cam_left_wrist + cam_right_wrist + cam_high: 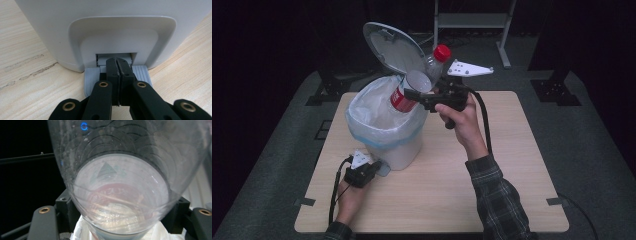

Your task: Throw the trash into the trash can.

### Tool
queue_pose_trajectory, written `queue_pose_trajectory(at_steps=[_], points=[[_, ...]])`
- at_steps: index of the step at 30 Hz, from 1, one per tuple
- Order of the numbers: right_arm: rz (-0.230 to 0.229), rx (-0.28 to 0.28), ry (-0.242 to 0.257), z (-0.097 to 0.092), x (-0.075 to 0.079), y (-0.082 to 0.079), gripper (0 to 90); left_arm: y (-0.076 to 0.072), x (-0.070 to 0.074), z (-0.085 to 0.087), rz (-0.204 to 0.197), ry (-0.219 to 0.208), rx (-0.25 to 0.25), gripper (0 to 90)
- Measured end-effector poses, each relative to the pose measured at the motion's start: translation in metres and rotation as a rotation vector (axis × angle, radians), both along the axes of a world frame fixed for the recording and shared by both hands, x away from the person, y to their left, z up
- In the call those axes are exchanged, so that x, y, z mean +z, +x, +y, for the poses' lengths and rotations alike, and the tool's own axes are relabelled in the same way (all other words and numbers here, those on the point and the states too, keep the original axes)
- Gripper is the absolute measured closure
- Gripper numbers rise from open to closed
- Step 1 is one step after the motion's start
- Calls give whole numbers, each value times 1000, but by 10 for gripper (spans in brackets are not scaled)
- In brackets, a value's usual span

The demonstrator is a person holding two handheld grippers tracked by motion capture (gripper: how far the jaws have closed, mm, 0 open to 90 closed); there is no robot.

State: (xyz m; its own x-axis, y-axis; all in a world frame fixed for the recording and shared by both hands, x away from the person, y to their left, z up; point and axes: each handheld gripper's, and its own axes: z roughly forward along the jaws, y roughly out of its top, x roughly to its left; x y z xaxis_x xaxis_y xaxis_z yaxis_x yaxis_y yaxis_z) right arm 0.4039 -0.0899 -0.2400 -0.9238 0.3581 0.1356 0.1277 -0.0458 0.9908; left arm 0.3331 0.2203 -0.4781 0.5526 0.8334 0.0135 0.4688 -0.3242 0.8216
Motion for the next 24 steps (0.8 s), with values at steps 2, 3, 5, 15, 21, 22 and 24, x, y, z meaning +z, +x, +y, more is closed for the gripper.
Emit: queue_pose_trajectory(at_steps=[2, 3, 5, 15, 21, 22, 24], points=[[3, -1, 1, 3, -3, 1, 275, 0, 0, 0, 0, 0, 0, 894], [9, -1, 0, 5, -5, 1, 275, 0, 0, 0, 0, -1, 0, 893], [7, -5, -7, 8, -9, 3, 275, 0, 0, 0, 0, 0, -1, 893], [32, -6, -35, 21, -23, 9, 275, 0, 0, 0, -1, 1, -2, 894], [28, -7, -68, 29, -29, 12, 275, 0, 0, 0, -2, 1, -2, 893], [26, -10, -75, 31, -31, 12, 275, 0, 0, 0, -2, -2, -2, 893], [30, -9, -72, 34, -33, 13, 275, 0, 0, 0, -2, -2, -2, 893]])
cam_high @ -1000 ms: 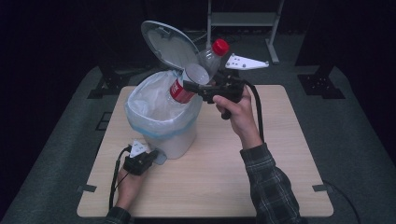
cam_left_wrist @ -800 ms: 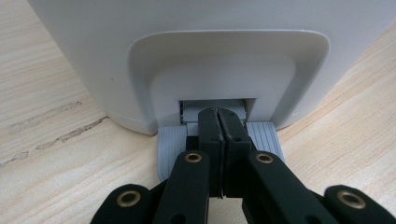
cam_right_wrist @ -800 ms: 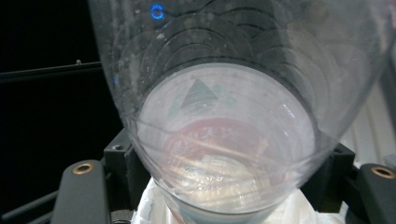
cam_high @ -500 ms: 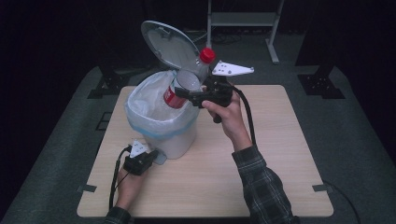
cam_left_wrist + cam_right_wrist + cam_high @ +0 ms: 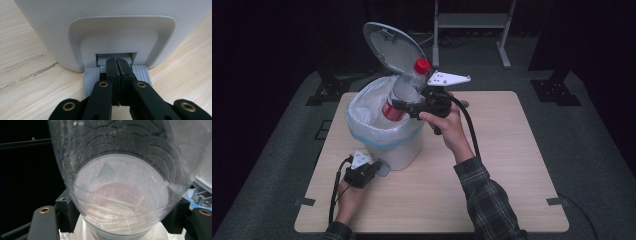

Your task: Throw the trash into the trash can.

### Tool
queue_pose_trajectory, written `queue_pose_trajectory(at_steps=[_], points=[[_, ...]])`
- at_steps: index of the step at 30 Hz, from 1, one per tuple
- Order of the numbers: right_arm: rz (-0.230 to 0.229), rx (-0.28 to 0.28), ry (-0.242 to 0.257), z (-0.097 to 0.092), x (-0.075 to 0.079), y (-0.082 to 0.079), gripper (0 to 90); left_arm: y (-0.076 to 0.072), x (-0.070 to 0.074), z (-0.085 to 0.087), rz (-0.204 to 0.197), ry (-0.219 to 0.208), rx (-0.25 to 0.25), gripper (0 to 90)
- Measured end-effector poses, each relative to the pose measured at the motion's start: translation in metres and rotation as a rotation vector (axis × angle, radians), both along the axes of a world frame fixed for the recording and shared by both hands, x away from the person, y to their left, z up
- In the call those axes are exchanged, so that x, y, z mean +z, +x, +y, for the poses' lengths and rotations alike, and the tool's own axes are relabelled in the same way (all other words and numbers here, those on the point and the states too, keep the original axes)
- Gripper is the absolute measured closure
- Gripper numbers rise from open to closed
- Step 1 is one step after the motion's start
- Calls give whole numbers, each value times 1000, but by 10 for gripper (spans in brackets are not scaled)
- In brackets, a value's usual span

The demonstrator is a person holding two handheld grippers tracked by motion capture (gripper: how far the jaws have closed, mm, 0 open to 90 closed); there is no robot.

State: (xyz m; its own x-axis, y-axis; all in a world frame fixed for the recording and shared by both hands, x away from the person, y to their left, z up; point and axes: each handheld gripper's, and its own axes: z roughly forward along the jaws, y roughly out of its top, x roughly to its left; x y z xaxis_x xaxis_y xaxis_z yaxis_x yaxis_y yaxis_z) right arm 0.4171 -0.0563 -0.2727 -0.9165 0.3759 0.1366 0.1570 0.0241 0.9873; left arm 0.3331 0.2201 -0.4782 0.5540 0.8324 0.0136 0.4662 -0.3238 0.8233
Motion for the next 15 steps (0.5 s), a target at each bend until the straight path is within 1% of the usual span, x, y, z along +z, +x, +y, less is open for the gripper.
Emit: queue_pose_trajectory(at_steps=[8, 9, 15], points=[[13, 7, -28, 9, -6, 3, 275, 0, 0, 0, 0, -2, 0, 894], [9, 6, -36, 10, -7, 4, 275, 0, 0, 0, 0, -2, 0, 893], [19, 9, -45, 11, -9, 4, 272, 0, 0, 0, 0, -3, 0, 893]])
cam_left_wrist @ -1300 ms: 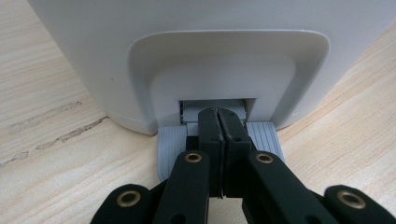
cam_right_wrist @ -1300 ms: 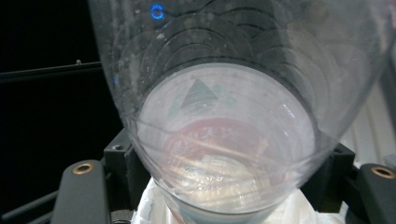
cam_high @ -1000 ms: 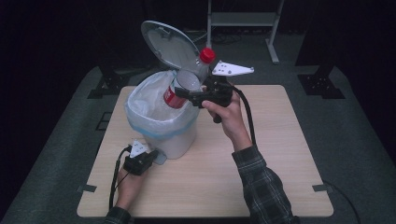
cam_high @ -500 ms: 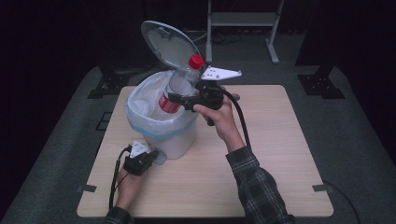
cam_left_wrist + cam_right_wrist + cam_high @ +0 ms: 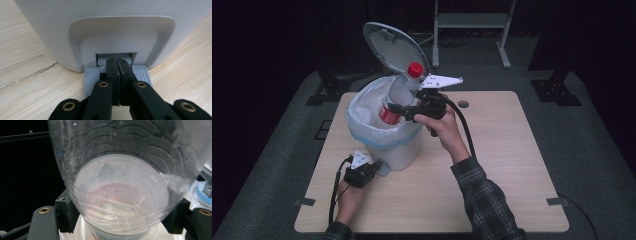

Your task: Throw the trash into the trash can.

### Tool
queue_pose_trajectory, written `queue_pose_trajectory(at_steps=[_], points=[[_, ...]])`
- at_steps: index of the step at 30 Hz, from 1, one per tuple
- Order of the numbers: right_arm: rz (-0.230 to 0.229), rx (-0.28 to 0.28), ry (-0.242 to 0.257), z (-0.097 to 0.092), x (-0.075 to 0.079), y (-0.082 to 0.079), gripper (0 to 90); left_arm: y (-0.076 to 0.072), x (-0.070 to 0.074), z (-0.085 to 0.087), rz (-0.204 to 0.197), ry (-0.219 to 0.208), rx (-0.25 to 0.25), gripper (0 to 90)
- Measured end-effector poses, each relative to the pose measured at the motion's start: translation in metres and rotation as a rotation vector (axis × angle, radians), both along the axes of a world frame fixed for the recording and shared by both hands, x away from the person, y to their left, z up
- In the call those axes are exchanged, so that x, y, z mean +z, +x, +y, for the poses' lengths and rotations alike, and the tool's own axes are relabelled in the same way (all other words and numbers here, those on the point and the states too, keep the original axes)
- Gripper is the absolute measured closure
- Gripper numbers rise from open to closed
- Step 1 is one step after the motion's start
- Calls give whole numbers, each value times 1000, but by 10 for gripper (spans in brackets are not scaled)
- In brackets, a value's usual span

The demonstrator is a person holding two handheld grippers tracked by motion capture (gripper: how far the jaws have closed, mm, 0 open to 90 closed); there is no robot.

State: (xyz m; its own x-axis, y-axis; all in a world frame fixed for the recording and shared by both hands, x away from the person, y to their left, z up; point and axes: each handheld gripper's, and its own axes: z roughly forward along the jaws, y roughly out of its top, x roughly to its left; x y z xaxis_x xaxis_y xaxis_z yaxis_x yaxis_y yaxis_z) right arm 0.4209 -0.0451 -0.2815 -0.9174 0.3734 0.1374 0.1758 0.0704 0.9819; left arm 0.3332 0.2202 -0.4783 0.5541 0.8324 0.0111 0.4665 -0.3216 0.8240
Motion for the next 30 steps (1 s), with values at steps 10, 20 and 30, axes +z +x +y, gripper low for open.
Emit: queue_pose_trajectory(at_steps=[10, 20, 30], points=[[-8, -1, 1, -3, 3, -2, 272, 0, 0, 0, -1, 2, -1, 894], [1, 1, -2, -5, 4, -4, 268, 0, 0, 0, 0, 2, -1, 894], [8, 1, -3, -9, 4, -4, 263, 0, 0, 0, -1, 4, 0, 893]])
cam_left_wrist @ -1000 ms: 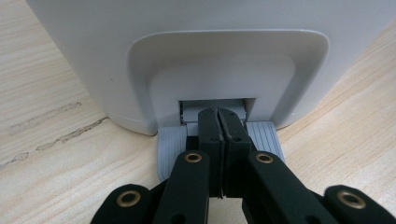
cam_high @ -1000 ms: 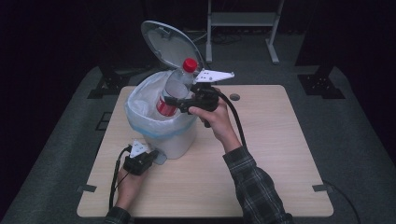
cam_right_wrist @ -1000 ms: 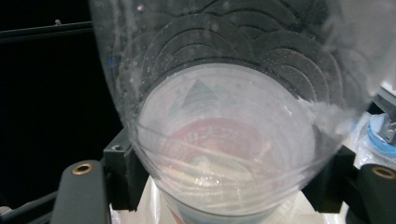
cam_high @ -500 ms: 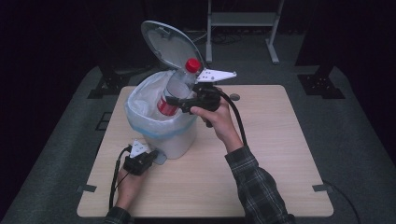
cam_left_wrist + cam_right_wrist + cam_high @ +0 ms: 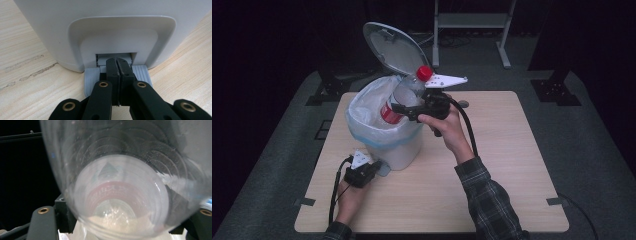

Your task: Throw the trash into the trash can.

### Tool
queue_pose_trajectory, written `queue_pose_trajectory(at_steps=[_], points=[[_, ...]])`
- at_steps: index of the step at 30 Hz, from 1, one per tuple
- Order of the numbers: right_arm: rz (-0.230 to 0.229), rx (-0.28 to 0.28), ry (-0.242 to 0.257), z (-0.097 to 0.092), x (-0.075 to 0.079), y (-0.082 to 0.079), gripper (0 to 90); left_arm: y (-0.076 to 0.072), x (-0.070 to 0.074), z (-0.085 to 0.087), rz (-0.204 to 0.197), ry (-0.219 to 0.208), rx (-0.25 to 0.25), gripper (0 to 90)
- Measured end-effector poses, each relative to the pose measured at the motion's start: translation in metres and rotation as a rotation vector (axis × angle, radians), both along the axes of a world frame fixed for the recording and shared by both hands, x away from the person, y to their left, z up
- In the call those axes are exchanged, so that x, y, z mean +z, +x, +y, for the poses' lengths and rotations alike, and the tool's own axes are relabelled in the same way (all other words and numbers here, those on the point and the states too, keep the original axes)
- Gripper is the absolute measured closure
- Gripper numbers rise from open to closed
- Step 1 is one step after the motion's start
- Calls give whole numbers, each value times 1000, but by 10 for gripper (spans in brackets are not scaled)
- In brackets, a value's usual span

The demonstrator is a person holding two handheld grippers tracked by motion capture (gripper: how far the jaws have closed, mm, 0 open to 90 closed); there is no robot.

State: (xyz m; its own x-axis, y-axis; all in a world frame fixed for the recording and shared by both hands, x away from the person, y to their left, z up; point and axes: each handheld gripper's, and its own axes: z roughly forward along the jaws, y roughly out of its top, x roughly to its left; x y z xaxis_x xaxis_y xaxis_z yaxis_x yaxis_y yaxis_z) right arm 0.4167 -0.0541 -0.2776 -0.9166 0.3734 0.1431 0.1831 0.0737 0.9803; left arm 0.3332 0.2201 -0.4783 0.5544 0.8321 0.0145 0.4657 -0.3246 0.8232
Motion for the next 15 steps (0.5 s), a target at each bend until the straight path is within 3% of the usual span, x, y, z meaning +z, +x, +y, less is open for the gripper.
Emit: queue_pose_trajectory(at_steps=[15], points=[[-2, -14, 22, -10, 2, -2, 224, 0, 0, 0, -1, 0, 1, 893]])
